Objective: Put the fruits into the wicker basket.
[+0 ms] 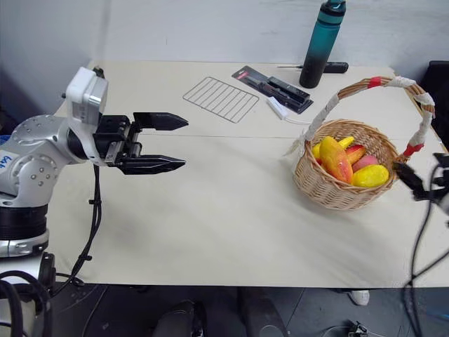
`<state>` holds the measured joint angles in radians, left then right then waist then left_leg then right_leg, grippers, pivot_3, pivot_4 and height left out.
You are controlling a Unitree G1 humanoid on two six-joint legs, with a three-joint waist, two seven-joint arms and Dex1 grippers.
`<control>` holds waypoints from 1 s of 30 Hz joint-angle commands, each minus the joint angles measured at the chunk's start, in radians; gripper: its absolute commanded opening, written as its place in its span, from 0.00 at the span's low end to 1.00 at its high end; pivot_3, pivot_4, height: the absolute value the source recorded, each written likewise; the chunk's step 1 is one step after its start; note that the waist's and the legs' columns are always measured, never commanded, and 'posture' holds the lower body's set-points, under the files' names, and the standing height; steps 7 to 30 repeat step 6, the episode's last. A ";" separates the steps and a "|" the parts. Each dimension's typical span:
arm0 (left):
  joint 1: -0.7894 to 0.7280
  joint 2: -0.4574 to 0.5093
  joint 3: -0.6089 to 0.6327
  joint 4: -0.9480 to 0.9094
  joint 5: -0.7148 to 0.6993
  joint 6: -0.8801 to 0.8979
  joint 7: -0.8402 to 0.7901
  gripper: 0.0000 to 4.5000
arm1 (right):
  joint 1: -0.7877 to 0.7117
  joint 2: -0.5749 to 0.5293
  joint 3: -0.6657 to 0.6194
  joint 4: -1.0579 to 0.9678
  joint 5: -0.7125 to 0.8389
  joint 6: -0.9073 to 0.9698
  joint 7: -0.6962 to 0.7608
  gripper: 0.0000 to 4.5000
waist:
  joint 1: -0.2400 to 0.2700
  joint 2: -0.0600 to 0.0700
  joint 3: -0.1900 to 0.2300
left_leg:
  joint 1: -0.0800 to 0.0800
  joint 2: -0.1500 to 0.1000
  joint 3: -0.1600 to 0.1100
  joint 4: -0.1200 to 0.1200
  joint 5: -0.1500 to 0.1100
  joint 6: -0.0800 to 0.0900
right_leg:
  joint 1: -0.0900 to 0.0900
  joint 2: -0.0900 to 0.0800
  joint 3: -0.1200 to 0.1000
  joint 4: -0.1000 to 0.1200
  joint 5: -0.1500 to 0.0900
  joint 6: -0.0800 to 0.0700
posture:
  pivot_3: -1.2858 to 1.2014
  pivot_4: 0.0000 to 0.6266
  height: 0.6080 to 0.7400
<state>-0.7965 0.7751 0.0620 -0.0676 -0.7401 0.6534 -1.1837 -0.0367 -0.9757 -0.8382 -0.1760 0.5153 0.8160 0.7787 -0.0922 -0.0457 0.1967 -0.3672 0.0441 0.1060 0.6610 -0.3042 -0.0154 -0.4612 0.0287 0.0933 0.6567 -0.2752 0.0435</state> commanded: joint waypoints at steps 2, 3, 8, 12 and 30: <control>-0.032 0.070 0.040 0.062 0.023 -0.026 -0.071 1.00 | 0.182 -0.226 -0.269 0.199 0.097 0.109 0.449 0.99 | 0.006 -0.001 0.000 | 0.000 0.000 -0.001 0.000 0.000 0.000 | 0.000 0.001 0.000 -0.002 0.000 0.001 | 0.52 0.24 1.00; -0.039 0.076 0.039 0.077 0.028 -0.030 -0.082 1.00 | 0.208 -0.250 -0.281 0.245 0.079 0.079 0.494 0.99 | 0.006 -0.001 0.000 | 0.001 0.000 -0.001 -0.001 0.000 0.000 | 0.002 0.001 0.000 -0.003 -0.001 0.001 | 0.52 0.24 1.00; -0.057 0.089 0.040 0.112 0.037 -0.039 -0.114 1.00 | 0.258 -0.300 -0.291 0.354 0.013 -0.019 0.572 0.99 | 0.003 -0.004 0.001 | 0.009 0.001 -0.001 -0.001 -0.001 0.003 | 0.013 0.002 -0.001 -0.008 -0.003 0.004 | 0.52 0.24 1.00; -0.057 0.089 0.040 0.112 0.037 -0.039 -0.114 1.00 | 0.258 -0.300 -0.291 0.354 0.013 -0.019 0.572 0.99 | 0.003 -0.004 0.001 | 0.009 0.001 -0.001 -0.001 -0.001 0.003 | 0.013 0.002 -0.001 -0.008 -0.003 0.004 | 0.52 0.24 1.00; -0.057 0.089 0.040 0.112 0.037 -0.039 -0.114 1.00 | 0.258 -0.300 -0.291 0.354 0.013 -0.019 0.572 0.99 | 0.003 -0.004 0.001 | 0.009 0.001 -0.001 -0.001 -0.001 0.003 | 0.013 0.002 -0.001 -0.008 -0.003 0.004 | 0.52 0.24 1.00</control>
